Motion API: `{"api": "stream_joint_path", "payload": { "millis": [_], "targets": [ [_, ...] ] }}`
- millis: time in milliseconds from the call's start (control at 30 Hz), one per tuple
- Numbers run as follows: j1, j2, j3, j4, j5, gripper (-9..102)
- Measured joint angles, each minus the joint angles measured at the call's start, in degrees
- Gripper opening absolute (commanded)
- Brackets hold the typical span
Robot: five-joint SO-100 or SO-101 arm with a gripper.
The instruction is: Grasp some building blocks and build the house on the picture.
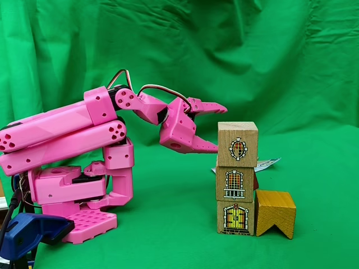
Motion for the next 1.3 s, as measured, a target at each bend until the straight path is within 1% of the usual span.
{"api": "stream_joint_path", "payload": {
  "millis": [33, 100, 133, 233, 367, 1300],
  "targets": [
    [0.0, 0.0, 0.1, 0.8, 1.1, 8],
    [0.0, 0.0, 1.8, 11.3, 12.8, 8],
    [0.0, 0.0, 2.1, 13.3, 16.4, 8],
    [0.0, 0.0, 2.2, 15.9, 20.0, 8],
    [0.0, 0.0, 2.2, 16.8, 21.4, 8],
    [0.0, 0.0, 2.2, 16.8, 21.4, 8]
  ]
}}
